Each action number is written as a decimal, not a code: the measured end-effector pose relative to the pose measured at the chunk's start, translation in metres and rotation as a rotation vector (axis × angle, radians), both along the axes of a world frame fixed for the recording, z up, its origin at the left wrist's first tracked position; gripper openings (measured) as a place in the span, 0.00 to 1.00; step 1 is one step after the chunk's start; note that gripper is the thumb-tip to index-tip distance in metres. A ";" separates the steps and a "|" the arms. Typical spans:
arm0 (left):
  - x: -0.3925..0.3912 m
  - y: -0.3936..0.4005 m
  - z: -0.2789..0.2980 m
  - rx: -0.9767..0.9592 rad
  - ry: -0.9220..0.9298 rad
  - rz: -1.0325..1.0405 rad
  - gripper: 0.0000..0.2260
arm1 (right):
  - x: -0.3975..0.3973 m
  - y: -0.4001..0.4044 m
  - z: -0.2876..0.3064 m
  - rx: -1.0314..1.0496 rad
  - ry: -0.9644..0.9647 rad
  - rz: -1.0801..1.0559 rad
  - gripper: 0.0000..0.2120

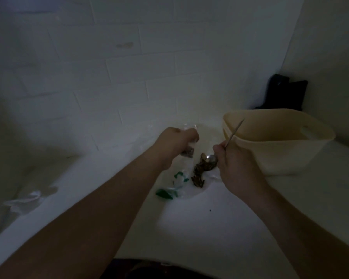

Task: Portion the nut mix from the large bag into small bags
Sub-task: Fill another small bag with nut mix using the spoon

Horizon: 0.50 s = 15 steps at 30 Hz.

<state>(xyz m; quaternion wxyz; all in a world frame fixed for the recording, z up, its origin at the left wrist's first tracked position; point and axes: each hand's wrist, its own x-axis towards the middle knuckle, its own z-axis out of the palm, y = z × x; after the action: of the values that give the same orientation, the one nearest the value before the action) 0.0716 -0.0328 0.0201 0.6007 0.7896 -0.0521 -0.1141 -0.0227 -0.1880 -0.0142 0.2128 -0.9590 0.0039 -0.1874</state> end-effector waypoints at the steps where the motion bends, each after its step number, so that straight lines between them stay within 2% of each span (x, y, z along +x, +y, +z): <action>1: -0.001 0.001 0.000 0.031 -0.012 -0.013 0.08 | 0.000 0.000 -0.002 0.023 -0.023 0.000 0.10; 4: -0.002 0.005 -0.005 0.114 -0.010 -0.049 0.11 | 0.000 -0.004 -0.006 0.223 -0.056 -0.048 0.18; 9: -0.001 0.010 -0.021 0.090 0.036 -0.047 0.12 | -0.003 -0.002 -0.020 0.397 -0.091 -0.067 0.19; 15: -0.001 0.003 -0.030 0.053 0.231 -0.062 0.13 | 0.001 0.008 -0.023 0.421 -0.114 -0.085 0.20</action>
<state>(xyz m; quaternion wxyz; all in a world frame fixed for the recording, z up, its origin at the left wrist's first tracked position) 0.0705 -0.0302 -0.0103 0.5777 0.7849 -0.0041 -0.2241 -0.0215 -0.1799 -0.0370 0.4001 -0.8802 0.0714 -0.2450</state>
